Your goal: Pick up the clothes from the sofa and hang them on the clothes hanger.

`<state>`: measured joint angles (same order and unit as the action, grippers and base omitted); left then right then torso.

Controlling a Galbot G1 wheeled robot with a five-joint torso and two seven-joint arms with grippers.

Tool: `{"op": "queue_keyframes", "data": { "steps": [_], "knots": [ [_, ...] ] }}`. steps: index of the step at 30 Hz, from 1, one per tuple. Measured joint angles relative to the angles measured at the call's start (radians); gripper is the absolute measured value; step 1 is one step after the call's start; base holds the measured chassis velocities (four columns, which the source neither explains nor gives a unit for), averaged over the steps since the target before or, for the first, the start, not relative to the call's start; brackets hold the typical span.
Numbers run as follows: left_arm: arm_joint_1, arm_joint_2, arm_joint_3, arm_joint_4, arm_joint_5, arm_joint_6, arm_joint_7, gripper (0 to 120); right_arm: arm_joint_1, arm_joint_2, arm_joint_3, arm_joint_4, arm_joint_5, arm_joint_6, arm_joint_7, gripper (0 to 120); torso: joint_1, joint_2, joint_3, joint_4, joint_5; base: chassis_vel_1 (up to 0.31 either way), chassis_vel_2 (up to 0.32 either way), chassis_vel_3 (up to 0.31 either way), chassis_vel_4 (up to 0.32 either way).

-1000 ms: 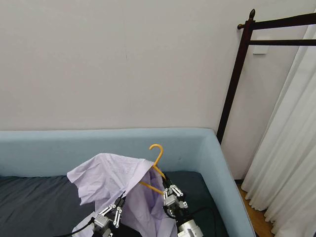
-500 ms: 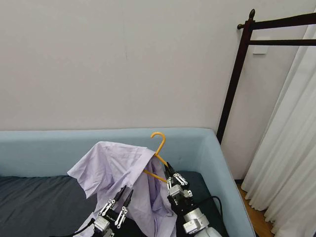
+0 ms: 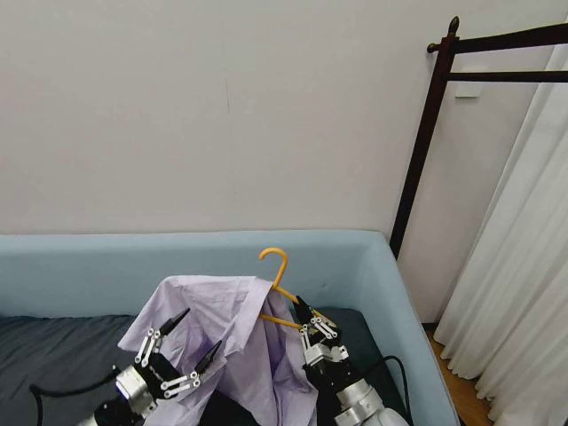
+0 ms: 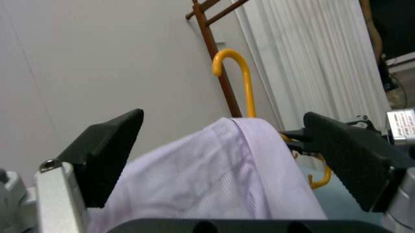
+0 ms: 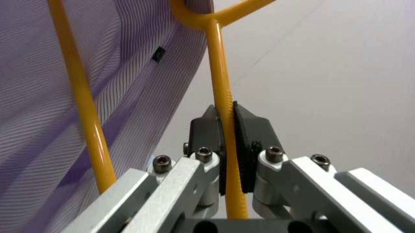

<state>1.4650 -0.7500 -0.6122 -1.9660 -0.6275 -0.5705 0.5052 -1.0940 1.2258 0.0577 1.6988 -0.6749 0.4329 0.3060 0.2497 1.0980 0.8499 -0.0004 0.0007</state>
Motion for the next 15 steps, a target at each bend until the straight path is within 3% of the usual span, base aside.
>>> {"op": "queue_keyframes", "data": {
  "steps": [3,4,7,9,12,15],
  "knots": [
    [-0.049,0.127,-0.013,0.047,-0.101,0.046,0.074,100,-0.008,0.013,0.019,-0.017,-0.07,0.057,-0.009,4,0.0,0.0,0.0,0.0,0.0001,0.0,0.0,0.0,0.0],
    [-0.049,0.127,-0.013,0.047,-0.101,0.046,0.074,100,-0.008,0.013,0.019,-0.017,-0.07,0.057,-0.009,4,0.0,0.0,0.0,0.0,0.0001,0.0,0.0,0.0,0.0],
    [-0.115,0.249,0.007,0.118,-0.175,0.101,0.193,100,-0.014,0.022,0.04,-0.03,-0.144,0.117,-0.024,4,0.0,0.0,0.0,-0.0001,0.0,0.0,0.0,0.0,0.0],
    [-0.124,0.263,0.012,0.13,-0.182,0.109,0.212,100,-0.014,0.022,0.04,-0.031,-0.15,0.122,-0.026,4,0.0,0.0,0.0,-0.0002,0.0001,0.0,0.0,0.0,0.0],
    [-0.174,0.344,0.034,0.21,-0.204,0.164,0.339,100,-0.003,0.027,0.018,-0.038,-0.164,0.141,-0.037,4,0.0,0.0,0.0,0.0001,0.0002,0.0,0.0,0.0,0.0],
    [-0.191,0.371,0.047,0.25,-0.203,0.208,0.424,98,0.012,0.035,-0.009,-0.038,-0.171,0.153,-0.042,4,0.0,0.0,0.0,0.0001,0.0001,0.0,0.0,0.0,0.0]
  ]
}}
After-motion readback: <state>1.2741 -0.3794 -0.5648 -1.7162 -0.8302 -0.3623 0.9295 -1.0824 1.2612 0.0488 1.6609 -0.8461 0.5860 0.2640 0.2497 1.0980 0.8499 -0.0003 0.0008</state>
